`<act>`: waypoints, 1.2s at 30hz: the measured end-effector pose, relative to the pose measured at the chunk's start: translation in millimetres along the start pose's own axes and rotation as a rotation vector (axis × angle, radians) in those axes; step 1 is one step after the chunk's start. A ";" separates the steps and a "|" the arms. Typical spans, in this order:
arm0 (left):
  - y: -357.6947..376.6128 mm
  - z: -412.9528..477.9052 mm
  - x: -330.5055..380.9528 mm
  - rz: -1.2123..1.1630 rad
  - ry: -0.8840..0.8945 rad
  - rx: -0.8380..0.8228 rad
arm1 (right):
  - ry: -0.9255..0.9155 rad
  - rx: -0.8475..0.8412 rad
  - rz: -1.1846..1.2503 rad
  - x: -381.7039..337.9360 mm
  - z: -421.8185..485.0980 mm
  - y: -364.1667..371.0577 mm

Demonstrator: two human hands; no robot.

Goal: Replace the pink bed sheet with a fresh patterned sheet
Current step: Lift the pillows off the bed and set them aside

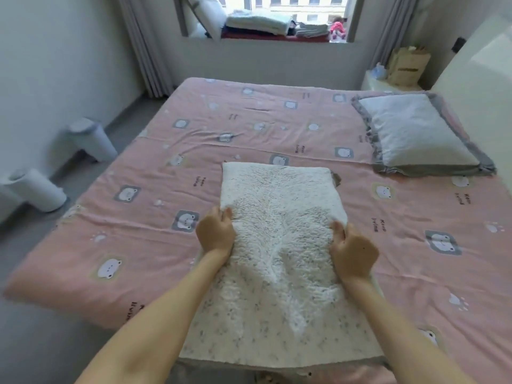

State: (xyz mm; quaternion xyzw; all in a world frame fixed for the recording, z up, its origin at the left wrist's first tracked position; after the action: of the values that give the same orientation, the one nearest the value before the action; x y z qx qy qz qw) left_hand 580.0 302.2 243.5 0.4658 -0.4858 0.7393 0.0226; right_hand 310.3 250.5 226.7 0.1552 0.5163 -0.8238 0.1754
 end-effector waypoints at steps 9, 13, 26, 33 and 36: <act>-90.9 130.4 -83.2 0.068 -0.118 0.169 | -0.177 -0.052 0.140 -168.1 57.6 105.4; -120.8 175.4 -124.5 0.072 -0.120 0.215 | -0.225 -0.046 0.178 -230.3 63.4 143.2; -232.4 453.3 -260.0 0.135 0.093 0.154 | -0.025 -0.061 0.210 -486.0 71.4 294.4; -232.0 521.6 -337.8 0.569 -0.036 -0.326 | -0.015 -0.722 -0.338 -511.5 46.0 364.9; -210.7 501.6 -349.6 0.524 -0.013 -0.417 | -0.017 -0.783 -0.385 -500.6 29.7 356.0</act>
State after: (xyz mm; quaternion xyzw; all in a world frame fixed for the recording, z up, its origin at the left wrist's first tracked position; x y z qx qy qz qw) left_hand 1214.4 188.9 189.2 0.3151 -0.7300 0.6016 -0.0766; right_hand 913.6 143.7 174.4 -0.0290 0.8077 -0.5848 0.0688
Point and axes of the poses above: each hand's wrist, its own z-axis towards the middle knuckle, its own y-axis out of the palm, x = y × z, the point moved 2 cm from there along z, towards the middle knuckle, and after that the axes turned 6 degrees about -x, right-handed, at the moved point
